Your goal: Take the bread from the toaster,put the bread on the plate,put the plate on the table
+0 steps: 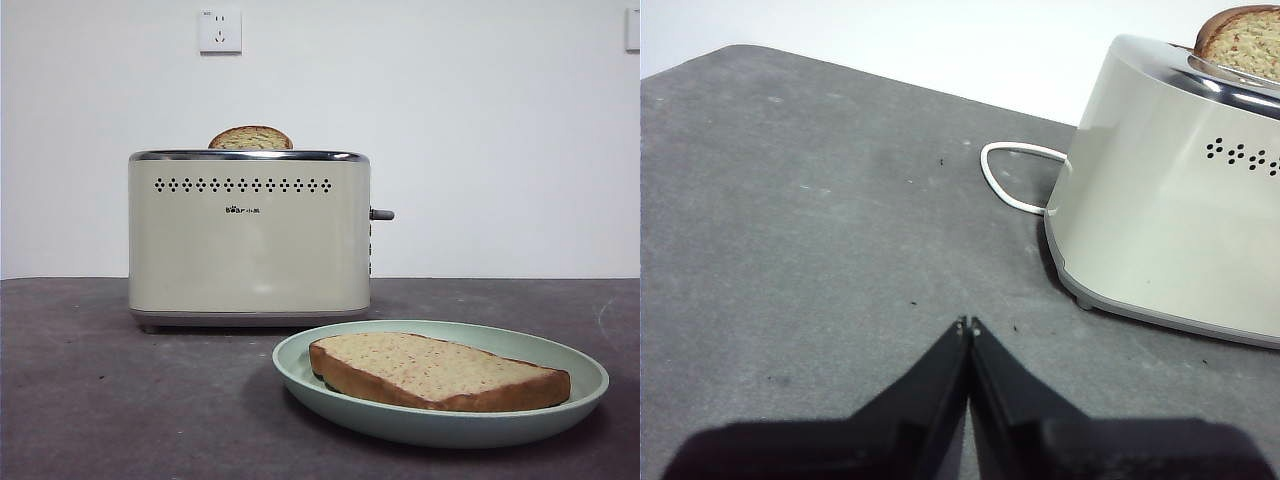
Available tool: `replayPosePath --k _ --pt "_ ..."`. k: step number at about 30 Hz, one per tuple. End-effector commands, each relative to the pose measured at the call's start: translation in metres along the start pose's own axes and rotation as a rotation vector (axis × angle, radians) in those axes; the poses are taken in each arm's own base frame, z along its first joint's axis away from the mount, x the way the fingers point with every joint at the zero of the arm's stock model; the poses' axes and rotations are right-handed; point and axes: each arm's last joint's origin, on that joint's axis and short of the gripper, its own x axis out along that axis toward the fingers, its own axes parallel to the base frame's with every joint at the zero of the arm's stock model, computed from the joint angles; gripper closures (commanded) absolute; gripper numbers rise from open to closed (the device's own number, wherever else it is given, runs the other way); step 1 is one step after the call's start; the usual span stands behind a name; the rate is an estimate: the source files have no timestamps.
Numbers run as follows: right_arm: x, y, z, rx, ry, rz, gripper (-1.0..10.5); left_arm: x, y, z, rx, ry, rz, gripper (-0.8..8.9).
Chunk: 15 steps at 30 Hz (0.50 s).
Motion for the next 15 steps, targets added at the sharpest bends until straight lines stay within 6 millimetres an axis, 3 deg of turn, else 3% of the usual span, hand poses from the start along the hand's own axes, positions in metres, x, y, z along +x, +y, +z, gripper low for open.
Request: replayPosePath --k 1,15 --pt "0.0006 0.0002 -0.0028 -0.004 0.011 0.001 9.5 0.0013 0.0012 -0.0034 0.012 0.004 0.005 8.17" --pt "0.0006 0.0002 -0.0028 -0.004 0.011 0.001 9.5 0.0013 0.0012 -0.0034 0.012 0.004 0.005 8.17"
